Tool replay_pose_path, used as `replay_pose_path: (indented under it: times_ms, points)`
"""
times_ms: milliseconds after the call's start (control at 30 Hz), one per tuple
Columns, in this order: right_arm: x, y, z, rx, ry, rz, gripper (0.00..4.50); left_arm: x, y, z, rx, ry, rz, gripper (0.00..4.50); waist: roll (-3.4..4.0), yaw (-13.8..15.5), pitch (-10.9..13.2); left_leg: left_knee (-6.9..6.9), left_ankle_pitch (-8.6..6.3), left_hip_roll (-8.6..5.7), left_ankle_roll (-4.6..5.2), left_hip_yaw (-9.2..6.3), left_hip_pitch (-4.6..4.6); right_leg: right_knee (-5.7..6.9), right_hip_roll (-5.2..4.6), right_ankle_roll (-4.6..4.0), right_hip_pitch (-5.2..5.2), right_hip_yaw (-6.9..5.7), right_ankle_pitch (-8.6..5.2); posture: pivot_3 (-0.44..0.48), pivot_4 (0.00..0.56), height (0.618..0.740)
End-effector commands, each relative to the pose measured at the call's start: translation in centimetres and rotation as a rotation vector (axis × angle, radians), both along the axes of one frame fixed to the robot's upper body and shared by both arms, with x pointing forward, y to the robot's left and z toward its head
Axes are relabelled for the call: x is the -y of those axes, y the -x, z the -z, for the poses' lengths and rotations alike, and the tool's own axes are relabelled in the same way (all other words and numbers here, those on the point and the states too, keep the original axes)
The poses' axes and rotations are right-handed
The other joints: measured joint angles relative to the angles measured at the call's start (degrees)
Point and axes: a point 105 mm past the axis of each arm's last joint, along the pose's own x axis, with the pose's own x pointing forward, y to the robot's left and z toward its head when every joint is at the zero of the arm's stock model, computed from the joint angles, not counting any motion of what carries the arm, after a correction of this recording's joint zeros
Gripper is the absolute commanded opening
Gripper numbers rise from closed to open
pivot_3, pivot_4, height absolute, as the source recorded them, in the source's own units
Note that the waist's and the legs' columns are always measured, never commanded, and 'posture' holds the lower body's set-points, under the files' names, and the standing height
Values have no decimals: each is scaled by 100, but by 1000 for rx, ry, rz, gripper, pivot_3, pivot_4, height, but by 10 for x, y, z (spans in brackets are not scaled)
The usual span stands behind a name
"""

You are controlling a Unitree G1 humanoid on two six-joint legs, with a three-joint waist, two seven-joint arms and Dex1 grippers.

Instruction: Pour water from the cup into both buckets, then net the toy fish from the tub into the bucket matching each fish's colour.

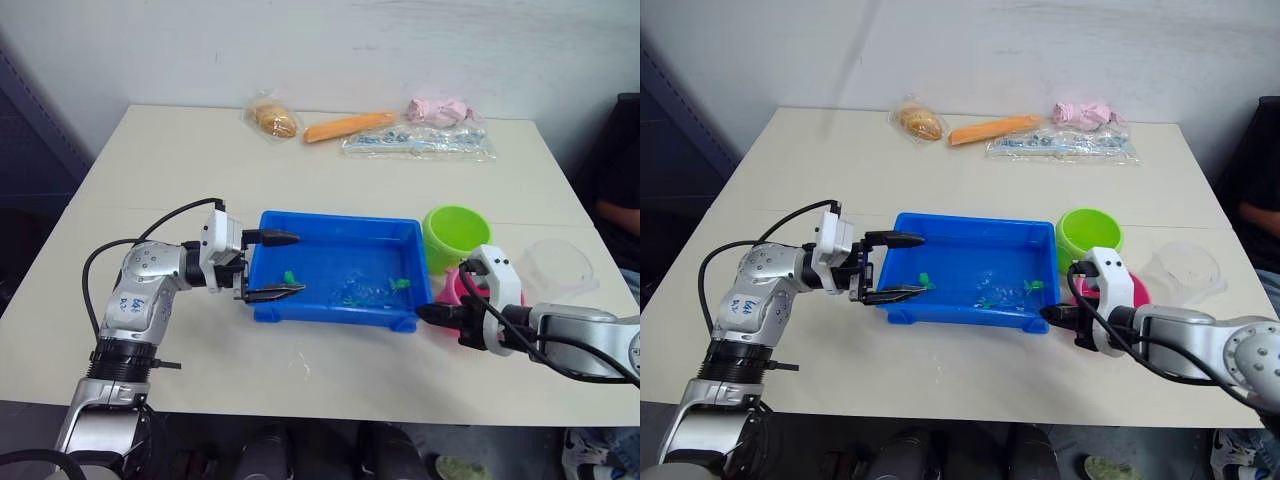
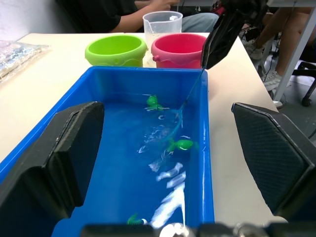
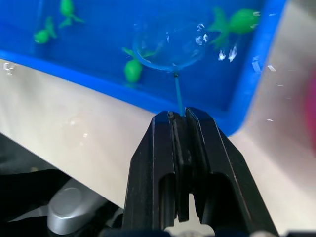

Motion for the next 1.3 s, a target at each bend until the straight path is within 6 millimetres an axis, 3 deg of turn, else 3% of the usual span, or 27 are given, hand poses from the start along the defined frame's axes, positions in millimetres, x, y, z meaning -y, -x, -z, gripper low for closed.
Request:
replay_pose_path:
  times_ms: [33,233,500,1067,1300]
  points:
    - [8,4,-10,-1,50,-44,0,6,6,-5,44,10,18,4452,0,3,0,-1,0,0,0,-1,0,0,0,0,0,0,0,0,150,740]
    - [15,5,-9,-22,101,-43,0,10,6,-3,43,18,20,4452,0,2,0,-1,-2,0,4,-1,-4,-6,0,2,0,-4,1,0,150,740]
    - [15,-18,-23,108,159,121,0,12,5,-5,48,19,16,4452,0,4,0,-1,-2,-1,4,-3,-6,-9,-1,2,0,-6,1,0,150,740]
    - [11,-44,-13,292,238,223,0,9,2,-6,43,25,-19,4452,1,11,0,-2,-2,-4,3,-8,-14,-12,0,5,0,-12,3,0,150,740]
    - [3,-49,-13,371,246,172,0,7,0,-7,49,24,-30,4452,1,-3,0,-2,-2,-4,4,-8,-14,-12,1,6,-1,-12,3,0,150,740]
